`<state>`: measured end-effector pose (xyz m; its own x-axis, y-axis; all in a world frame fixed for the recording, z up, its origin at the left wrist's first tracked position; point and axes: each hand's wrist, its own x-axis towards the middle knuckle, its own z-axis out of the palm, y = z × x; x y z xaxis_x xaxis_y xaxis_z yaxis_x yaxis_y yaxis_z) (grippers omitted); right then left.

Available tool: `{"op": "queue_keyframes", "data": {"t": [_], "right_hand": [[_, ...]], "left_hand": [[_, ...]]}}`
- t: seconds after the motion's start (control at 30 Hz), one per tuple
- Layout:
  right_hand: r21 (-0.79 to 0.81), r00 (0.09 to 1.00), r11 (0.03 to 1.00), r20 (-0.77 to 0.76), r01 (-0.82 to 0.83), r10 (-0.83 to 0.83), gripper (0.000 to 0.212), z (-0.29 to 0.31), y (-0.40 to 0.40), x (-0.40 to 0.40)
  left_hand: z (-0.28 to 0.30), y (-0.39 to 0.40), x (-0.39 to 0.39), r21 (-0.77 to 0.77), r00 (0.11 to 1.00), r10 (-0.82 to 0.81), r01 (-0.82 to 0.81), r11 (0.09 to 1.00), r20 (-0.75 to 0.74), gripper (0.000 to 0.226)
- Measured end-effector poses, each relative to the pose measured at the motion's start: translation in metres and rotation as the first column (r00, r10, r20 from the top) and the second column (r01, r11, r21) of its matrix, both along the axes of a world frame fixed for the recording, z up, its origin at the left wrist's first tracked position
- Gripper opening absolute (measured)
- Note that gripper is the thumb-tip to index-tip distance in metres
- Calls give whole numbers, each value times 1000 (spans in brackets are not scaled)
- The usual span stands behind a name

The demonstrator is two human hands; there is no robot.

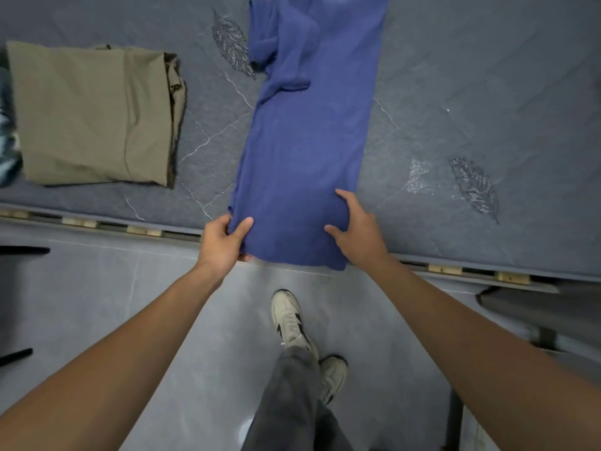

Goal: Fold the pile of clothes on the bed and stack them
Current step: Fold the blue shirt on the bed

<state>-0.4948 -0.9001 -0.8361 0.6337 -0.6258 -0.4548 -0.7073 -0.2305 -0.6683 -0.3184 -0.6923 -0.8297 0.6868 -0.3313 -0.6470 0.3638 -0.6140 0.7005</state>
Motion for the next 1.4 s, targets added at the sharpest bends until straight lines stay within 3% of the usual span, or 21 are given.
{"op": "queue_keyframes", "data": {"t": [0.13, 0.2, 0.33, 0.5, 0.63, 0.87, 1.23, 1.33, 1.4], "right_hand": [[-159, 979, 983, -194, -87, 55, 68, 21, 5, -11], [-252, 979, 962, -195, -100, 51, 69, 35, 6, -7], [-340, 991, 933, -91, -122, 96, 67, 50, -14, 31], [-409, 976, 887, -49, -213, 212, 68, 39, -56, 123], [-459, 964, 852, -48, -253, 260, 68, 23, -93, 203], [-522, 954, 809, -28, -270, 300, 61, 24, -157, 296], [-454, 789, 657, -207, -602, 579, 48, 29, -234, 419], [-431, 703, 562, -327, -706, 632, 29, 26, -242, 446], [-379, 679, 567, -335, -732, 653, 10, 24, -243, 456]], "left_hand": [[9, 9, 7, 318, 979, -168, 124, 940, 113, 33], [23, 5, 16, 420, 939, -264, 152, 895, 222, 39], [39, -30, 46, 356, 882, -318, 190, 915, 348, 47], [22, -100, 107, 144, 901, -231, 190, 971, 367, 58], [6, -156, 164, 89, 885, -224, 206, 975, 408, 62], [-11, -239, 236, -17, 961, -47, 54, 998, 273, 67], [-18, -275, 253, -48, 980, -39, 49, 998, 196, 69], [-18, -271, 247, -65, 976, -48, 63, 996, 214, 72], [-19, -267, 242, -49, 963, -70, 85, 995, 260, 71]]}}
